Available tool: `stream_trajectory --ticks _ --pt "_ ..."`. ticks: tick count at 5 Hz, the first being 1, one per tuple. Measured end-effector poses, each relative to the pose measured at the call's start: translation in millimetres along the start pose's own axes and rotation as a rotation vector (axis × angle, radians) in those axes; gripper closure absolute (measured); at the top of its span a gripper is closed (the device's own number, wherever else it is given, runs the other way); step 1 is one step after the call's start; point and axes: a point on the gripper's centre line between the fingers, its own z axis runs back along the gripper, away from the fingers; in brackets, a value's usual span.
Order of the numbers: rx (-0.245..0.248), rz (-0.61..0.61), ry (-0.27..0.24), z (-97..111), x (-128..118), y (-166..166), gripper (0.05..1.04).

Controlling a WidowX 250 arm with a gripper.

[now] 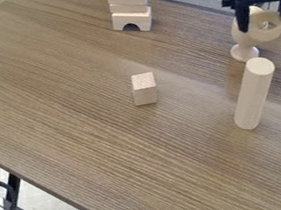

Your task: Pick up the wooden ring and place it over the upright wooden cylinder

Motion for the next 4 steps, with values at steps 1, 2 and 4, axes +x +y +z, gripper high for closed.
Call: stream_trajectory --ticks 1,2,4 --pt "-0.01 0.0 -0.025 15 -2 -8 0.308" --pt "0.013 0.002 -0.016 25 -9 -10 0.308" --pt "0.019 -0.02 0.004 50 -35 -14 0.308"
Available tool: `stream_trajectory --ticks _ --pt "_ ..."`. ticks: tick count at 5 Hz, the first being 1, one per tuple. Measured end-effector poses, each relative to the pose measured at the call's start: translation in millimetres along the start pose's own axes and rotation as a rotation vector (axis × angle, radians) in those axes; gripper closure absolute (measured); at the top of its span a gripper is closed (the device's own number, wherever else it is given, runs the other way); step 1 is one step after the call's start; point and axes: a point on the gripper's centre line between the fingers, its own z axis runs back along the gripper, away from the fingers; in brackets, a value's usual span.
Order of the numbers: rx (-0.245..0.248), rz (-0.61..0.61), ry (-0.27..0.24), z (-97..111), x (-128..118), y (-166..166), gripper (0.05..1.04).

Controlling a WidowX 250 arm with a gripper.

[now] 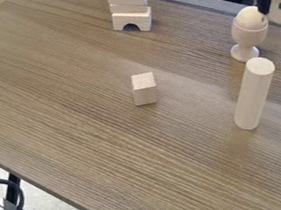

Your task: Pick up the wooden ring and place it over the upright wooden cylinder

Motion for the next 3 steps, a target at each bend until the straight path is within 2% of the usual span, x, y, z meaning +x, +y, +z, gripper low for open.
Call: stream_trajectory --ticks 2,3 --pt "0.002 0.009 0.008 13 -16 11 0.308" --pt "0.016 0.012 0.024 9 -23 18 0.308"
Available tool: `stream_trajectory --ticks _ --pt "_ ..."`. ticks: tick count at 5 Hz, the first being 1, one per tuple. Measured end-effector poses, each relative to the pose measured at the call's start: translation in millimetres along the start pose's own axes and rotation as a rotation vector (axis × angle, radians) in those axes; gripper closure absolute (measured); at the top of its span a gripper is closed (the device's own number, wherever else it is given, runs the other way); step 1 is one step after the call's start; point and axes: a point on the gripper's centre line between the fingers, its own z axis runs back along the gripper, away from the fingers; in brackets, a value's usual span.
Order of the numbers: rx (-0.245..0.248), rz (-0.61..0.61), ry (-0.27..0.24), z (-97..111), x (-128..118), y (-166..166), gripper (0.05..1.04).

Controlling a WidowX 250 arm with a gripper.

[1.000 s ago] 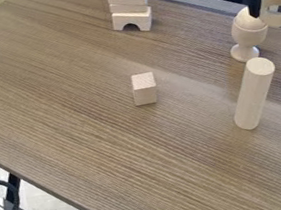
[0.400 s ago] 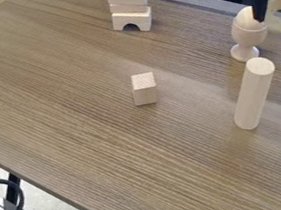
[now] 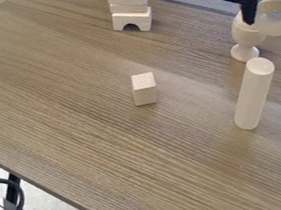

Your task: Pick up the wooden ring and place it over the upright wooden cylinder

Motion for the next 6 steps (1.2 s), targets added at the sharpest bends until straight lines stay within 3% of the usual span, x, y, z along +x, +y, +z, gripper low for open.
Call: stream_trajectory --ticks 6 --pt "0.0 -0.005 0.033 -2.6 -11.0 5.1 0.308"
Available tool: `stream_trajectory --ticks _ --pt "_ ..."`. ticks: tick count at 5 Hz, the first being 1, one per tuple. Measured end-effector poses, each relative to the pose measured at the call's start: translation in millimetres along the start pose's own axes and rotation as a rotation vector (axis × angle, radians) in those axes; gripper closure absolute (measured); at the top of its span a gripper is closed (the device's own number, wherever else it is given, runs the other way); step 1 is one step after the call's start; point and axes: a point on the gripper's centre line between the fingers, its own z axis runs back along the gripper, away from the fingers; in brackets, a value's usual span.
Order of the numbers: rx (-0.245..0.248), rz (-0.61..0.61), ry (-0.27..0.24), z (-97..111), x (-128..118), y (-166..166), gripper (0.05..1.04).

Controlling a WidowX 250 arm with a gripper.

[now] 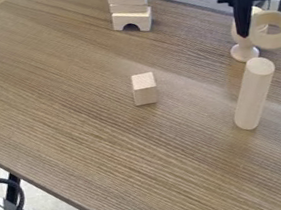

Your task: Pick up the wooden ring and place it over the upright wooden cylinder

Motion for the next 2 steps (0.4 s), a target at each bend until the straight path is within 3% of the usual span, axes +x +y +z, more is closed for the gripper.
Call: stream_trajectory --ticks 2 --pt "0.038 0.0 0.04 -15.1 -5.1 4.9 0.308"
